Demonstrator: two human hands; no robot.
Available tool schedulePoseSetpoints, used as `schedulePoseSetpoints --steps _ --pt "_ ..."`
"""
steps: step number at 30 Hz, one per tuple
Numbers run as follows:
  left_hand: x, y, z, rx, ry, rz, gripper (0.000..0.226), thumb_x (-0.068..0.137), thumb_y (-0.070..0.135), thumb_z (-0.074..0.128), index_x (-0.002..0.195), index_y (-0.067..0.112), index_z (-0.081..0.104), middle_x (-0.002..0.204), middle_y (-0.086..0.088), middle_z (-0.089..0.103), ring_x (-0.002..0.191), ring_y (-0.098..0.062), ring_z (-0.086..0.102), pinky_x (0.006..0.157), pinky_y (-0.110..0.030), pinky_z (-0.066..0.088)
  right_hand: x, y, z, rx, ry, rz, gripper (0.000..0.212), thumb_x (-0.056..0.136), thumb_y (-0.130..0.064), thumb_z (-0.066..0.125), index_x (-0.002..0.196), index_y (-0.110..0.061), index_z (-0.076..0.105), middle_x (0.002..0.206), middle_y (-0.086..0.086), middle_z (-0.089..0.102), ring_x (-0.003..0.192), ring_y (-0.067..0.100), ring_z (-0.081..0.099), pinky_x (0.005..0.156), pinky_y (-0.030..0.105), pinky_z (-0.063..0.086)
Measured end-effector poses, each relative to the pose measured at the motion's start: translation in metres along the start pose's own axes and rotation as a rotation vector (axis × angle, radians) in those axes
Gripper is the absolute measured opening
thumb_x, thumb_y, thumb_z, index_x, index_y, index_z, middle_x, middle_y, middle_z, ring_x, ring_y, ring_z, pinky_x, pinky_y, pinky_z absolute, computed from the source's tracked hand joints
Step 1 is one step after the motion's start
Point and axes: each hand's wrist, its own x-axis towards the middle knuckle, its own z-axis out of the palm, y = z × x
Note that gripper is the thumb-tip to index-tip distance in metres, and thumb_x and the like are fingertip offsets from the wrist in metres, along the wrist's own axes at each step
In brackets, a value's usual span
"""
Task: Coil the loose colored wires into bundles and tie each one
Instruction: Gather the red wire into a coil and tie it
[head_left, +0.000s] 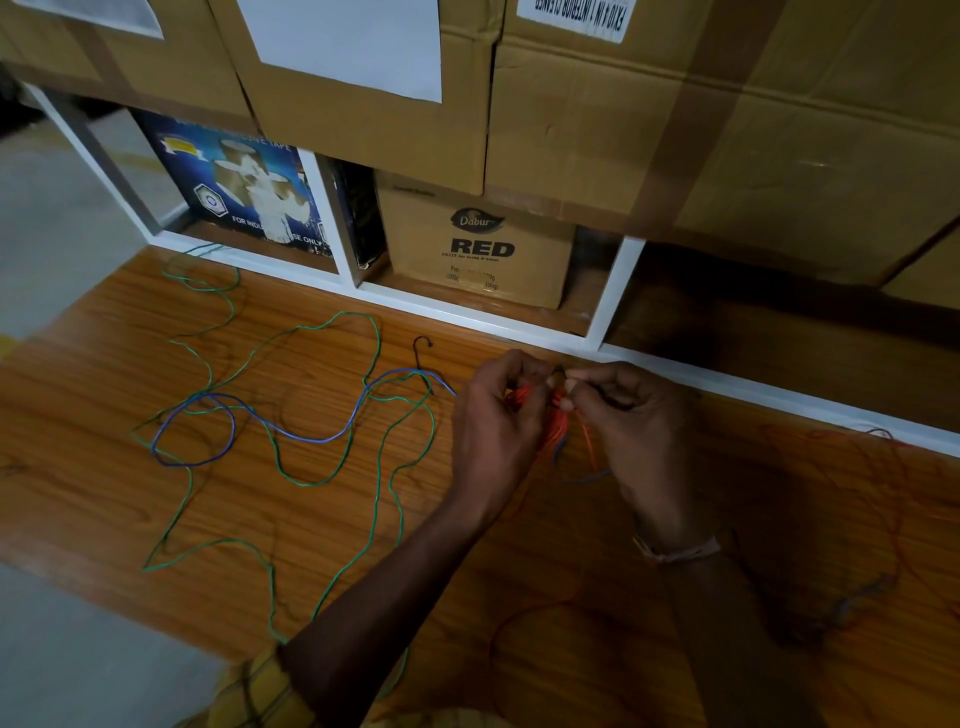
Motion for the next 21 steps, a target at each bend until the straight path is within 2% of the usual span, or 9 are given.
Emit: schedulePoseSetpoints --steps 4,7,10,15,18,21 --pt "-0.001 -0.003 0.001 0.037 -0.008 0.021 0.014 0.095 0.010 0.071 0.089 0.023 0.072 0.088 0.010 0.074 0.091 -0.016 0.069 0.080 -0.048 0.054 0.000 0.003 -0.002 0.006 0.005 0.010 0.013 0.090 0.001 0.074 0.096 -0.009 0.078 0.087 -0.001 0.080 0.084 0.012 0.078 0.075 0.021 0.058" --pt "0.001 -0.004 0.001 -0.059 -0.012 -0.041 0.013 0.095 0.012 0.071 0.088 0.022 0.072 0.085 0.005 0.076 0.087 -0.020 0.072 0.079 -0.050 0.056 -0.003 0.004 -0.004 0.056 0.024 0.045 0.014 0.087 -0.003 0.077 0.100 -0.006 0.077 0.092 0.007 0.080 0.089 0.015 0.077 0.073 0.021 0.058" --pt "0.003 -0.003 -0.002 -0.074 -0.003 -0.043 0.011 0.095 0.011 0.072 0.089 0.020 0.073 0.083 0.004 0.077 0.085 -0.019 0.073 0.080 -0.046 0.057 -0.004 0.004 -0.006 0.114 -0.004 0.072 0.018 0.085 -0.001 0.078 0.102 -0.006 0.075 0.097 0.008 0.079 0.092 0.016 0.076 0.072 0.022 0.058" --pt "0.002 -0.002 -0.007 0.032 -0.025 0.047 0.016 0.093 0.007 0.072 0.089 0.022 0.073 0.088 0.021 0.071 0.089 -0.006 0.066 0.075 -0.033 0.053 -0.003 0.004 -0.006 0.092 -0.010 0.076 0.018 0.085 0.003 0.077 0.100 -0.006 0.073 0.093 0.010 0.078 0.089 0.019 0.076 0.073 0.027 0.060" --pt "-0.001 -0.004 -0.008 0.071 -0.053 0.074 0.015 0.094 0.008 0.071 0.092 0.023 0.074 0.091 0.017 0.072 0.092 -0.010 0.067 0.079 -0.040 0.056 -0.002 0.008 -0.007 0.069 0.009 0.088 0.018 0.084 0.002 0.078 0.100 -0.005 0.074 0.094 0.010 0.079 0.089 0.022 0.077 0.074 0.030 0.061" --pt "-0.002 -0.006 -0.008 0.034 -0.059 0.024 0.015 0.093 0.009 0.074 0.090 0.023 0.075 0.088 0.023 0.071 0.088 -0.007 0.066 0.076 -0.038 0.055 -0.004 0.011 -0.009 0.037 0.013 0.097 0.016 0.085 -0.004 0.079 0.100 -0.008 0.075 0.093 0.008 0.079 0.088 0.023 0.077 0.075 0.032 0.061"
